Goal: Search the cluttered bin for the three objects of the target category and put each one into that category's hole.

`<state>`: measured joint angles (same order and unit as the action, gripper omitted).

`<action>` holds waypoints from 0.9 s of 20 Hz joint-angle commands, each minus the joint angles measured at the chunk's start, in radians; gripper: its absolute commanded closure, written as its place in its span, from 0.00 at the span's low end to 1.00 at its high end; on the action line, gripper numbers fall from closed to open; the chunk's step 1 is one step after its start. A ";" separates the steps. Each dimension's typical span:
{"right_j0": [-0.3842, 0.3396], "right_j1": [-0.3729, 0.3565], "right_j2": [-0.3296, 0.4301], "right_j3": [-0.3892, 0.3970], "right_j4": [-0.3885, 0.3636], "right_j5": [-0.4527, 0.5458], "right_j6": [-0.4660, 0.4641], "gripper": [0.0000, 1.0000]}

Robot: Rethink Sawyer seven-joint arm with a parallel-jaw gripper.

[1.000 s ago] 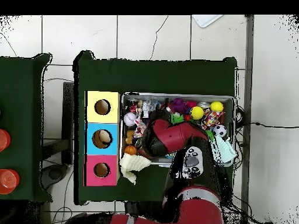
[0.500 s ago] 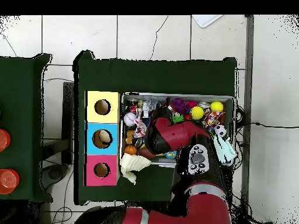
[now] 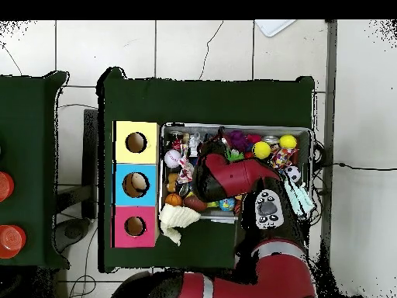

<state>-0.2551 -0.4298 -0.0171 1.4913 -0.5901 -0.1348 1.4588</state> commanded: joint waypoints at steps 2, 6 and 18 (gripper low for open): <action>-0.024 0.021 0.112 0.012 -0.055 0.112 0.048 0.00; -0.044 -0.033 0.149 0.046 -0.049 0.177 0.020 0.00; -0.105 -0.105 0.222 0.134 -0.072 0.346 -0.086 0.00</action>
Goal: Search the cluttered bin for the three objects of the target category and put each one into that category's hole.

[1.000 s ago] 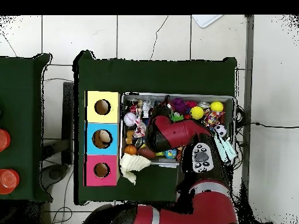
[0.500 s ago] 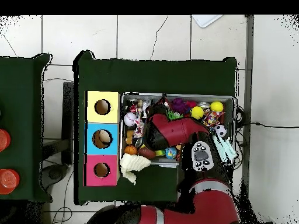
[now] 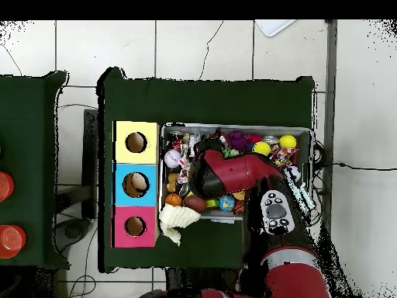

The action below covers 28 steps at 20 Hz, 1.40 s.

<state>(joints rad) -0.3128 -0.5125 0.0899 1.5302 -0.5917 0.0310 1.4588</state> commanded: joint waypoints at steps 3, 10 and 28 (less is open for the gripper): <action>-0.058 -0.027 0.122 0.108 -0.069 0.205 -0.087 0.00; -0.086 0.038 0.142 0.119 -0.045 0.196 -0.022 0.00; -0.208 0.077 0.292 0.181 0.025 0.277 -0.012 0.00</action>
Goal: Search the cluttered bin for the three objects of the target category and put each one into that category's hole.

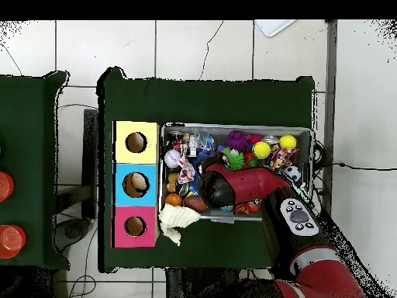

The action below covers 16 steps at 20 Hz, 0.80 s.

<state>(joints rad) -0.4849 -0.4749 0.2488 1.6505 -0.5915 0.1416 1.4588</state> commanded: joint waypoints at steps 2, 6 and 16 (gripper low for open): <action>-0.047 0.043 0.146 0.060 0.032 0.181 -0.012 0.00; -0.051 0.039 0.156 0.061 0.030 0.191 -0.006 0.00; 0.046 0.009 0.064 0.009 -0.085 0.001 0.049 0.00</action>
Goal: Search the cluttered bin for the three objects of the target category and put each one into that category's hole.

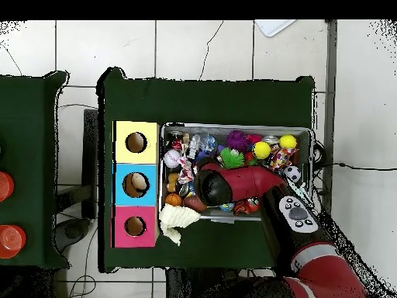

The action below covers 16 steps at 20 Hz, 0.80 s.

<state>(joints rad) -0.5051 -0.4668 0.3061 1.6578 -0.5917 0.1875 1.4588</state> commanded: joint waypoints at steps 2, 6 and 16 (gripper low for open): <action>0.093 -0.008 -0.015 -0.009 -0.110 -0.075 0.047 0.00; 0.160 -0.018 -0.081 -0.035 -0.142 -0.153 0.079 0.00; 0.290 -0.040 -0.196 -0.137 -0.247 -0.180 0.052 0.00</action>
<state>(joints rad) -0.2768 -0.5023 0.1322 1.6157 -0.7629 0.0845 1.4586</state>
